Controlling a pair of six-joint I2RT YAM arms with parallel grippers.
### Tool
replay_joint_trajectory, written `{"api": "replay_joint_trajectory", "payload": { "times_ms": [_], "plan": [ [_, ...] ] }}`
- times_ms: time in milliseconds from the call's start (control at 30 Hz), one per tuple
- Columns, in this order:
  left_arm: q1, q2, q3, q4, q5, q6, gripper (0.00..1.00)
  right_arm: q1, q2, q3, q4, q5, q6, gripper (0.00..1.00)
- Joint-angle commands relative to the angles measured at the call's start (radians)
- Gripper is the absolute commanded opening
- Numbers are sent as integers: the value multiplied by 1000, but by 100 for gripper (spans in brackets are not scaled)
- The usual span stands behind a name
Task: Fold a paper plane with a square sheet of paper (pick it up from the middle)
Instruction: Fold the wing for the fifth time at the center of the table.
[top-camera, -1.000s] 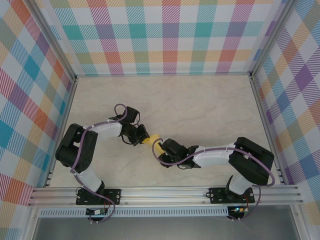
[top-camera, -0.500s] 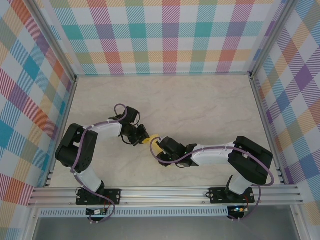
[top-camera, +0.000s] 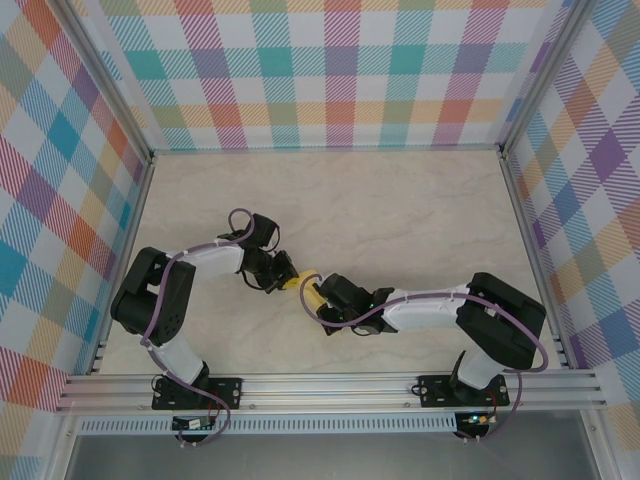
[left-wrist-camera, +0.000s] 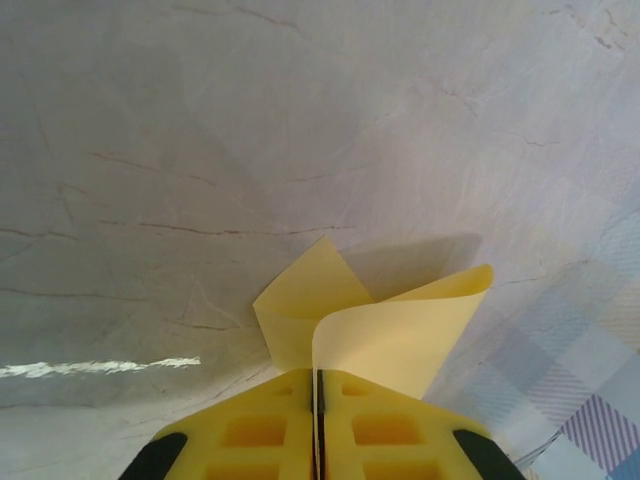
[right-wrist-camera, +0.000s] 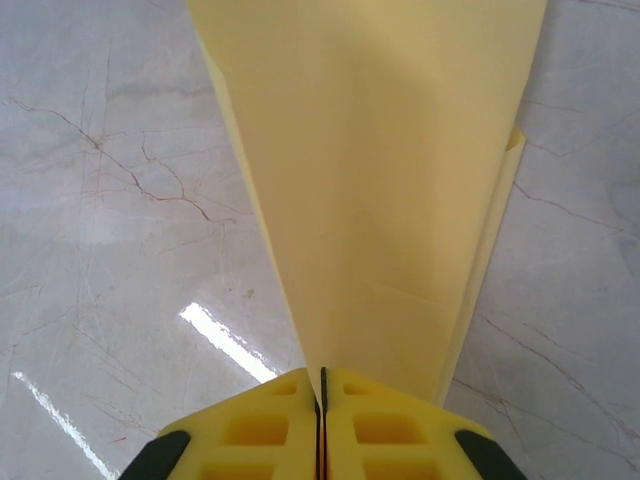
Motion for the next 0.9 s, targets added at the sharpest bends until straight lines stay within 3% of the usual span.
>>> {"api": "replay_joint_trajectory", "payload": {
  "times_ms": [0, 267, 333, 467, 633, 867],
  "plan": [
    [-4, -38, 29, -60, -27, 27, 16, 0, 12, 5, 16, -33, 10, 6],
    [12, -138, 20, -172, -161, 69, 37, -19, 5, -32, 75, -68, 61, 4],
    [17, -170, 17, -200, -195, 74, 46, -28, 4, -50, 98, -92, 79, 4],
    [21, -244, 12, -238, -248, 82, 48, -42, 13, -50, 93, -128, 87, 5],
    [21, -309, -17, -220, -218, 83, 54, -60, 29, -51, 109, -176, 102, 6],
    [21, -374, -80, -136, -173, 65, 49, -122, 54, -65, 178, -305, 161, 6]
  ]
}}
